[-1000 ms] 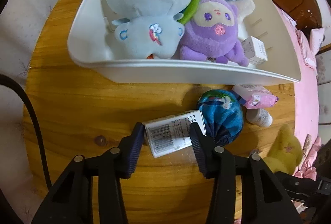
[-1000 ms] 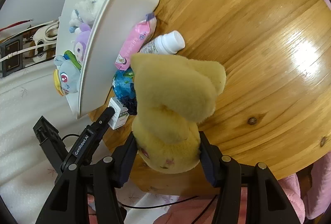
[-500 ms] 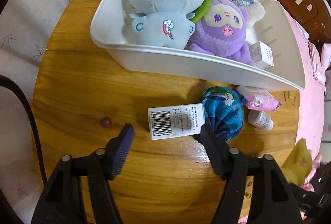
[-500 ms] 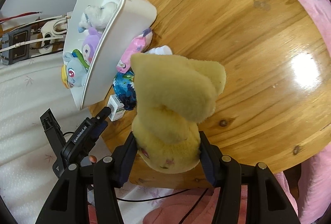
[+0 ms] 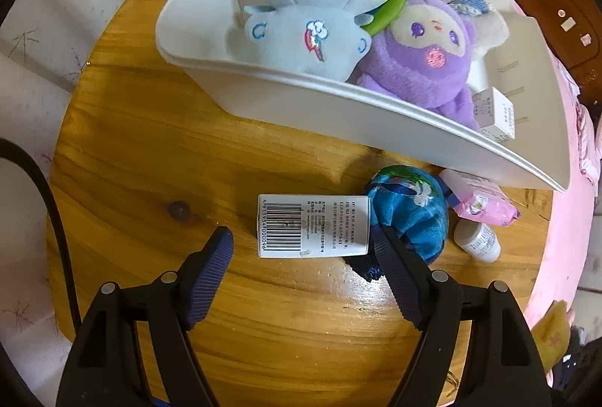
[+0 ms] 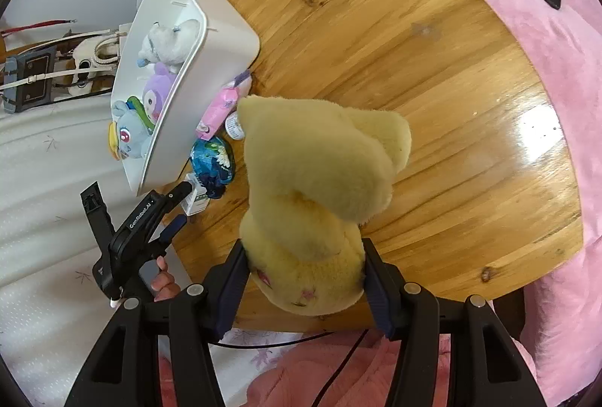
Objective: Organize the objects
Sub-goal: 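Lift the yellow plush with the right tool while the left tool lifts the white box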
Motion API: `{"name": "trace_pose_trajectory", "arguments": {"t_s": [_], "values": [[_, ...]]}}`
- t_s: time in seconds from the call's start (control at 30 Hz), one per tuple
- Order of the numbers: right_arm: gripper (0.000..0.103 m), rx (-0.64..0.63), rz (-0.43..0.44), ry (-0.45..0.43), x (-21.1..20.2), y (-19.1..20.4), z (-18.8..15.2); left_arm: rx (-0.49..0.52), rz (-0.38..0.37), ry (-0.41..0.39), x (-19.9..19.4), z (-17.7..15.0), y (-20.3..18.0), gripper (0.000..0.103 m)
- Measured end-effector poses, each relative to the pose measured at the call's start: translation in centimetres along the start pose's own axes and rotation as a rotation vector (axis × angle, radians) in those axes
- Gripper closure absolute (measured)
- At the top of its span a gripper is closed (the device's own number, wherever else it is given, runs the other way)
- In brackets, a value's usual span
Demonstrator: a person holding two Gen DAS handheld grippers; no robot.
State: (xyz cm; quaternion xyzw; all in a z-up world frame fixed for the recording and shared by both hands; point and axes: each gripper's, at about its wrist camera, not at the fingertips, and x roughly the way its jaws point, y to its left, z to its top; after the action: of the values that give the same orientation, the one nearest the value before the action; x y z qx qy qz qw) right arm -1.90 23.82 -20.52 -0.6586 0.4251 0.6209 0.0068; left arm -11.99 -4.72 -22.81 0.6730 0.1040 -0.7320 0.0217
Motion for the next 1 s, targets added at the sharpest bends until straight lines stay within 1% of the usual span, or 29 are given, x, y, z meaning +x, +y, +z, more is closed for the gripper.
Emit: {"name": "trace_pose_trajectory", "arguments": {"t_s": [0.23, 0.4, 0.5, 0.53, 0.6, 1.0], "values": [[0.045, -0.016, -0.015, 0.007, -1.0, -0.7, 0.6, -0.019, 0.041, -0.003, 0.6, 0.4, 0.3, 0.023], [0.045, -0.040, -0.027, 0.010, -1.6, -0.8, 1.2, -0.039, 0.051, -0.020, 0.6, 0.6, 0.6, 0.023], [0.045, -0.063, -0.036, 0.011, -1.9, -0.7, 1.5, -0.043, 0.057, -0.018, 0.8, 0.6, 0.8, 0.025], [0.045, -0.073, -0.041, 0.012, -2.0, -0.7, 1.6, -0.043, 0.056, -0.022, 0.7, 0.5, 0.8, 0.030], [0.045, -0.089, -0.047, 0.012, -2.1, -0.6, 1.8, -0.041, 0.044, -0.029, 0.6, 0.3, 0.9, 0.035], [0.045, -0.213, -0.044, 0.025, -2.9, 0.3, 2.7, -0.046, 0.087, -0.078, -1.6, -1.7, 1.6, 0.036]]}}
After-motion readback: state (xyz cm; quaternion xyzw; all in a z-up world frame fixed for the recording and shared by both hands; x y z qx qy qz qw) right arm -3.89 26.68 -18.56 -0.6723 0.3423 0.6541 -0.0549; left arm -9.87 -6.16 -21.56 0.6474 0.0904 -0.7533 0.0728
